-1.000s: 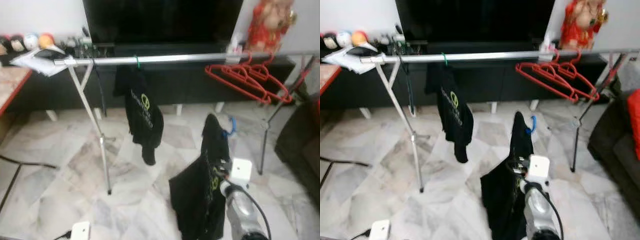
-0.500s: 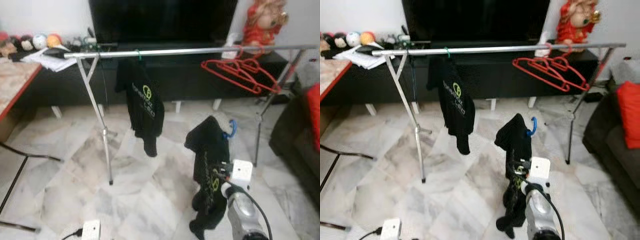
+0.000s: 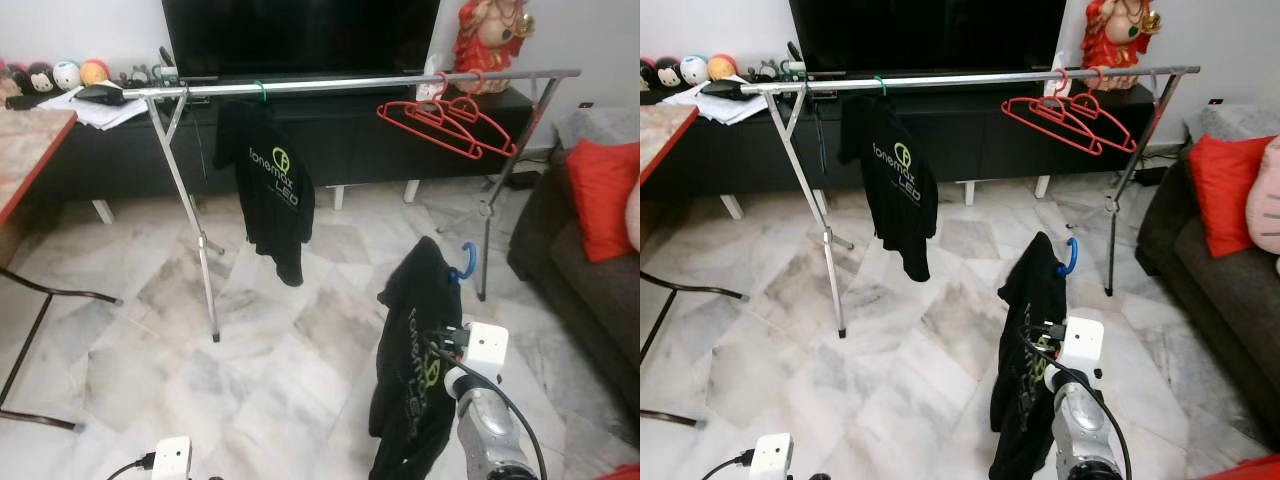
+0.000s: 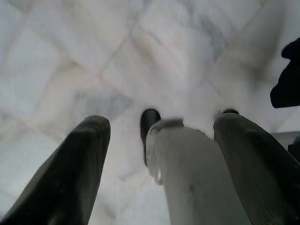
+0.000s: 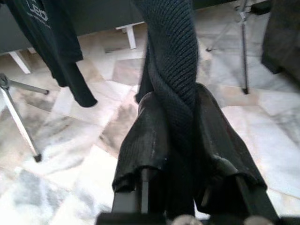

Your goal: Hang hanger

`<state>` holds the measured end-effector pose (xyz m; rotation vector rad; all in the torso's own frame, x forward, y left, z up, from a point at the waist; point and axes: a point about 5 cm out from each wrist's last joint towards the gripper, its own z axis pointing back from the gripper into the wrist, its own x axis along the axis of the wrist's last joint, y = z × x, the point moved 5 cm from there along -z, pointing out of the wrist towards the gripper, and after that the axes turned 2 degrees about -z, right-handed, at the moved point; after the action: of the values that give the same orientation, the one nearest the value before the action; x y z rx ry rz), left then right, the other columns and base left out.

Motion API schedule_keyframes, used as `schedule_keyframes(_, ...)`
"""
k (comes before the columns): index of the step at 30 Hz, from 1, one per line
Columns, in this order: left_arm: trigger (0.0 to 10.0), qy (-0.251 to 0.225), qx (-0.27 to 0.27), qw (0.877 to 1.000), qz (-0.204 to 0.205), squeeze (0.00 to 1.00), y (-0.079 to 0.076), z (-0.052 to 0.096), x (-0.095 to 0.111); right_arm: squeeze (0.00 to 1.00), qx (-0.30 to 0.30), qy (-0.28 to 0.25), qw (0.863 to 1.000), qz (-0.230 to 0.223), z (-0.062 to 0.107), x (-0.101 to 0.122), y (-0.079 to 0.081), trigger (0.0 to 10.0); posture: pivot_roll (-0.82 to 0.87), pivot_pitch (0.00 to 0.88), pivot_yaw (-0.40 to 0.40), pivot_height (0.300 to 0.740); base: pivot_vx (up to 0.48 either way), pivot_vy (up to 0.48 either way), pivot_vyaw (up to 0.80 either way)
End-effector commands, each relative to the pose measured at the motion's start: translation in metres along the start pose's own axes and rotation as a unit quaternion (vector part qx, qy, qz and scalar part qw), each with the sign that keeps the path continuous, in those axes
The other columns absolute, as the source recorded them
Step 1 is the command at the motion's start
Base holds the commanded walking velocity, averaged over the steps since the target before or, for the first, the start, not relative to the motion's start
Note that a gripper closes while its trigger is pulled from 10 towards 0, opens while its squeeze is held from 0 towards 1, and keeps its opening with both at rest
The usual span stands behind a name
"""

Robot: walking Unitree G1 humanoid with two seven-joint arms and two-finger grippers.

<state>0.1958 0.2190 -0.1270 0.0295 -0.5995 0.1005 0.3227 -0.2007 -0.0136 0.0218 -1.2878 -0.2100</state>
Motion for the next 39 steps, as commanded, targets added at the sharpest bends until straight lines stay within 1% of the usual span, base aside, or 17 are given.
schedule_keyframes(1, 10.0, 0.012, 0.010, 1.000, 0.003, 0.00, 0.009, 0.003, -0.010, 0.00, 0.008, -0.014, 1.000, 0.000, -0.003, 0.008, 0.006, 10.0, -0.06, 0.000, -0.058, 0.740, -0.311, 0.000, 0.00)
schedule_keyframes(5, 10.0, 0.018, 0.014, 1.000, 0.003, 0.00, 0.018, 0.006, -0.016, 0.00, 0.010, -0.011, 1.000, 0.002, -0.003, 0.007, 0.006, 10.0, -0.06, 0.000, -0.059, 0.740, -0.315, 0.000, 0.00)
schedule_keyframes(10, 10.0, 0.020, 0.013, 1.000, 0.003, 0.00, 0.016, 0.005, -0.018, 0.00, 0.012, -0.010, 1.000, 0.005, -0.003, 0.007, 0.006, 10.0, -0.06, 0.000, -0.060, 0.740, -0.312, 0.000, 0.00)
schedule_keyframes(14, 10.0, 0.024, 0.002, 1.000, 0.000, 0.00, -0.008, 0.003, -0.022, 0.00, 0.014, -0.008, 1.000, 0.008, -0.004, 0.007, 0.006, 10.0, -0.06, 0.000, -0.060, 0.740, -0.309, 0.000, 0.00)
schedule_keyframes(15, 10.0, 0.024, 0.000, 1.000, 0.000, 0.00, -0.012, 0.002, -0.023, 0.00, 0.014, -0.008, 1.000, 0.008, -0.004, 0.007, 0.006, 10.0, -0.06, 0.000, -0.060, 0.740, -0.300, 0.000, 0.00)
schedule_keyframes(16, 10.0, 0.024, 0.000, 1.000, 0.000, 0.00, -0.012, 0.002, -0.023, 0.00, 0.014, -0.008, 1.000, 0.008, -0.004, 0.007, 0.006, 10.0, -0.06, 0.000, -0.060, 0.740, -0.300, 0.000, 0.00)
schedule_keyframes(18, 10.0, 0.024, -0.003, 1.000, 0.002, 0.00, -0.026, 0.001, -0.025, 0.00, 0.015, -0.007, 1.000, 0.009, -0.004, 0.007, 0.006, 10.0, -0.06, 0.000, -0.062, 0.740, 0.000, 0.000, 0.00)
schedule_keyframes(19, 10.0, 0.024, -0.003, 1.000, 0.002, 0.00, -0.026, 0.001, -0.025, 0.00, 0.015, -0.007, 1.000, 0.009, -0.004, 0.007, 0.006, 10.0, -0.06, 0.000, -0.062, 0.740, 0.000, 0.000, 0.00)
schedule_keyframes(21, 10.0, 0.024, -0.004, 1.000, 0.000, 0.00, -0.033, 0.001, -0.025, 0.00, 0.016, -0.006, 1.000, 0.011, -0.004, 0.007, 0.007, 10.0, -0.06, 0.000, -0.062, 0.740, 0.000, 0.000, 0.00)
schedule_keyframes(25, 10.0, 0.022, -0.002, 1.000, -0.003, 0.00, -0.034, 0.000, -0.022, 0.00, 0.017, -0.006, 1.000, 0.013, -0.005, 0.007, 0.007, 10.0, -0.06, 0.000, -0.062, 0.740, 0.000, 0.000, 0.00)
schedule_keyframes(27, 10.0, 0.015, 0.002, 1.000, -0.004, 0.00, -0.030, -0.002, -0.012, 0.00, 0.020, -0.005, 1.000, 0.017, -0.005, 0.008, 0.008, 10.0, -0.06, 0.000, -0.061, 0.740, 0.000, 0.000, 0.00)
schedule_keyframes(28, 10.0, 0.012, 0.006, 1.000, -0.004, 0.00, -0.023, -0.002, -0.008, 0.00, 0.022, -0.004, 1.000, 0.018, -0.005, 0.007, 0.009, 10.0, -0.06, 0.000, -0.061, 0.740, 0.000, 0.000, 0.00)
schedule_keyframes(29, 10.0, 0.012, 0.006, 1.000, -0.004, 0.00, -0.023, -0.002, -0.008, 0.00, 0.022, -0.004, 1.000, 0.018, -0.005, 0.007, 0.009, 10.0, -0.06, 0.000, -0.061, 0.740, 0.000, 0.000, 0.00)
schedule_keyframes(30, 10.0, 0.011, 0.009, 1.000, -0.004, 0.00, -0.017, -0.002, -0.006, 0.00, 0.023, -0.003, 1.000, 0.020, -0.005, 0.007, 0.009, 10.0, -0.06, 0.000, -0.061, 0.740, 0.000, 0.000, 0.00)
schedule_keyframes(31, 10.0, 0.008, 0.016, 1.000, -0.003, 0.00, -0.001, -0.001, -0.002, 0.00, 0.026, -0.001, 0.999, 0.021, -0.005, 0.007, 0.010, 10.0, -0.06, 0.000, -0.060, 0.740, 0.000, 0.000, 0.00)
schedule_keyframes(34, 10.0, 0.005, 0.027, 1.000, -0.004, 0.00, 0.021, 0.002, 0.002, 0.00, 0.027, 0.002, 0.999, 0.024, -0.005, 0.005, 0.010, 10.0, -0.06, 0.000, -0.059, 0.740, 0.000, 0.000, 0.35)
schedule_keyframes(39, 10.0, -0.002, 0.033, 0.999, -0.007, 0.00, 0.034, 0.004, 0.007, 0.00, 0.027, 0.006, 0.999, 0.025, -0.004, 0.003, 0.010, 10.0, -0.06, 0.000, -0.058, 0.740, 0.000, 0.000, 0.67)
